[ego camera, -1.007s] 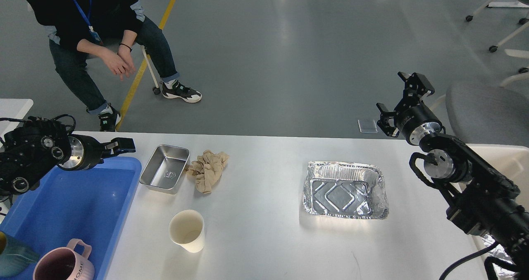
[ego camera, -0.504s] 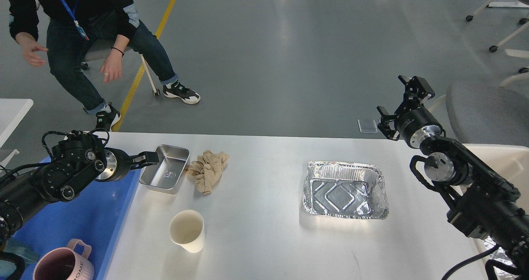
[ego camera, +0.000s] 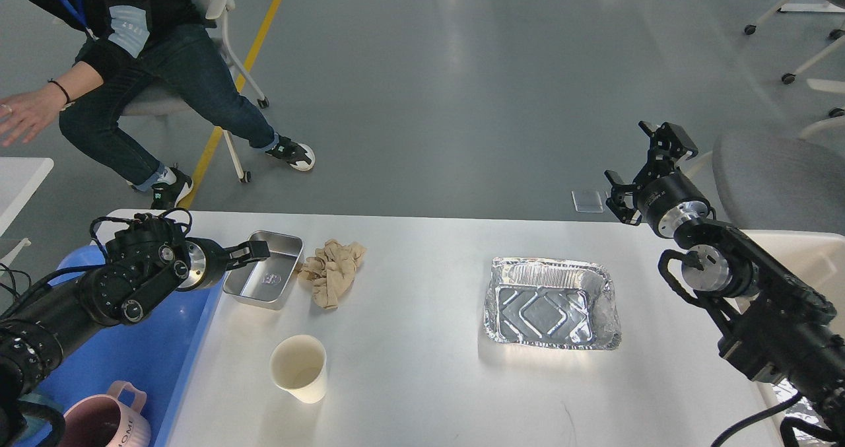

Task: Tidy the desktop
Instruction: 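Reach the left gripper to the steel tray rim and grasp it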

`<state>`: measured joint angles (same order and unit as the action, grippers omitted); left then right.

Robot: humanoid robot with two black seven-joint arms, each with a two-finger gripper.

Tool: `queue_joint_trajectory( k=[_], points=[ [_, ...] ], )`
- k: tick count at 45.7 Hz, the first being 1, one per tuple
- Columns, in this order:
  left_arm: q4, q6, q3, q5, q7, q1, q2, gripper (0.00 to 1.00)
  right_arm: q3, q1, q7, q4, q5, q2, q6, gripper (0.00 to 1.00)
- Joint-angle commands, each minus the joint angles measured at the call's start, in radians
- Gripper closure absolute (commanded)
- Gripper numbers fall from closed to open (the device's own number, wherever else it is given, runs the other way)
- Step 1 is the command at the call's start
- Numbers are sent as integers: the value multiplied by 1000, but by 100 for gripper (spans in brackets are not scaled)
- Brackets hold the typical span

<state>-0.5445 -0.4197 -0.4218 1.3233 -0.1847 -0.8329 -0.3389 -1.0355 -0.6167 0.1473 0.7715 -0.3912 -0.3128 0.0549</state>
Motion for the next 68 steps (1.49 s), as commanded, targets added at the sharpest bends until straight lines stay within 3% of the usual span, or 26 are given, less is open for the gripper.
queue_joint_trajectory(
  k=[1,55,65,68],
  points=[
    [9,1,0,1,-1,1,8,5,0,0,0,0,0,0,0,0],
    [123,52,51,-1,-12,3,89,35,-8,23,0,0,0,-3,2,0],
    [124,45,51,-9,-18,-6,86,35,-9,29,0,5,0,-6,2,0],
    [123,42,51,-25,-18,-14,80,29,-9,29,0,6,0,-6,2,0]
  ],
)
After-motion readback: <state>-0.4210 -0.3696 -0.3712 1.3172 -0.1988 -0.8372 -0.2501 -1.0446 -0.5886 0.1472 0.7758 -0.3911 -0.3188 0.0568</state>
